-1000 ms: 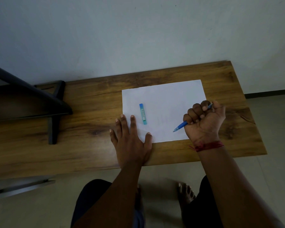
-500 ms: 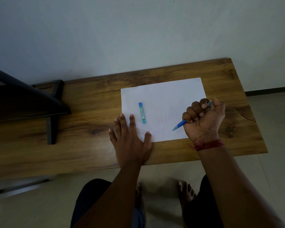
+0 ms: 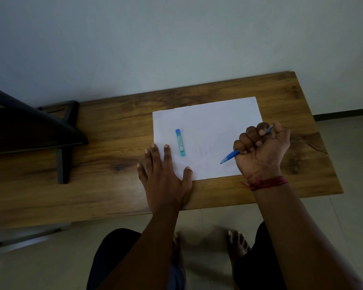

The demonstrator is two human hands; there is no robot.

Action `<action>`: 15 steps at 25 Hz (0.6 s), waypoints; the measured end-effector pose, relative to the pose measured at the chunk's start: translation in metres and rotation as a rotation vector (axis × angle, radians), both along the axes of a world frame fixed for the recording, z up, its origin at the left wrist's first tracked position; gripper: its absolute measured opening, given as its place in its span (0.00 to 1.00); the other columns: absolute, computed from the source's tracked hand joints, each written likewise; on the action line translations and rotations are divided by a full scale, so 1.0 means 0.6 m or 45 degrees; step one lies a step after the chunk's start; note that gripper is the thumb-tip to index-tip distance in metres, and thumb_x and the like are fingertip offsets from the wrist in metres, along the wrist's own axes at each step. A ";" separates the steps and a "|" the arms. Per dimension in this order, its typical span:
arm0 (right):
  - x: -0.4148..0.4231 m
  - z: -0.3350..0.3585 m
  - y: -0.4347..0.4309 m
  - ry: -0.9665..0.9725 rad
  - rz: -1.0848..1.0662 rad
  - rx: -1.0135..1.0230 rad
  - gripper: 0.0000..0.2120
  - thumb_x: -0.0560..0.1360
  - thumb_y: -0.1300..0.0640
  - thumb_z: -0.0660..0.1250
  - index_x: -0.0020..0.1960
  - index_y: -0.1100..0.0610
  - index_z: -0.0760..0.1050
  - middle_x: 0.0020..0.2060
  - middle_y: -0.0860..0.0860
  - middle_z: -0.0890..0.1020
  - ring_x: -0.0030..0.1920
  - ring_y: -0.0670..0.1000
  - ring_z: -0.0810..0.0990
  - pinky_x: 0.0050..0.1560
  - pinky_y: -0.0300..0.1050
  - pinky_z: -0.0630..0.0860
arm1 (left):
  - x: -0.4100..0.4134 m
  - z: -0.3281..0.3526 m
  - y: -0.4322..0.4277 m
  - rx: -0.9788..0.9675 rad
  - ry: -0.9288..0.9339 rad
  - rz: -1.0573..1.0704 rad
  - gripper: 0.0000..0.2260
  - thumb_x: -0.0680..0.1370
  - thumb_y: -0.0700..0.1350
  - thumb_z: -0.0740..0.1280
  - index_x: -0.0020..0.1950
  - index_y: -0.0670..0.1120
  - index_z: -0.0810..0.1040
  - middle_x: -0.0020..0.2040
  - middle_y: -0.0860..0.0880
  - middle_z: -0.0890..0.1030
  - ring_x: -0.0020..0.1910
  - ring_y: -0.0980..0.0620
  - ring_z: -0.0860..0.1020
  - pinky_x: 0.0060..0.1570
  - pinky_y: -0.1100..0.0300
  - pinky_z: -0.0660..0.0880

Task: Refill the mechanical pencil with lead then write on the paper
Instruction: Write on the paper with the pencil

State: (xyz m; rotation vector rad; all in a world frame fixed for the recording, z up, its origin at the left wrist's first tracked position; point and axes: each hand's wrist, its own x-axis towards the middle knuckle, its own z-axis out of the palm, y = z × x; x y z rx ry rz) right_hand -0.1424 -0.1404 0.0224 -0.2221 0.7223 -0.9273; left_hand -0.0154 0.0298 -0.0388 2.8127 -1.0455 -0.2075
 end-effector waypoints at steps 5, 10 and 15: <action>0.000 0.001 -0.001 -0.024 0.006 -0.006 0.20 0.79 0.48 0.49 0.31 0.55 0.64 0.21 0.47 0.62 0.22 0.45 0.56 0.27 0.38 0.54 | -0.001 0.000 0.000 -0.003 -0.010 0.003 0.37 0.73 0.69 0.51 0.78 0.53 0.51 0.80 0.45 0.51 0.78 0.42 0.48 0.74 0.41 0.46; 0.003 0.003 0.003 -0.020 0.005 -0.012 0.21 0.79 0.47 0.49 0.31 0.55 0.64 0.20 0.47 0.62 0.22 0.45 0.56 0.28 0.38 0.54 | -0.001 0.001 0.001 -0.014 -0.012 -0.003 0.37 0.73 0.69 0.51 0.78 0.53 0.52 0.80 0.45 0.51 0.78 0.42 0.49 0.74 0.41 0.46; 0.006 0.004 0.005 -0.022 0.005 -0.003 0.20 0.78 0.47 0.50 0.31 0.55 0.64 0.21 0.47 0.61 0.22 0.45 0.56 0.27 0.37 0.54 | 0.000 0.001 0.000 -0.021 -0.011 0.001 0.37 0.73 0.69 0.51 0.78 0.53 0.52 0.80 0.45 0.51 0.78 0.42 0.49 0.74 0.41 0.46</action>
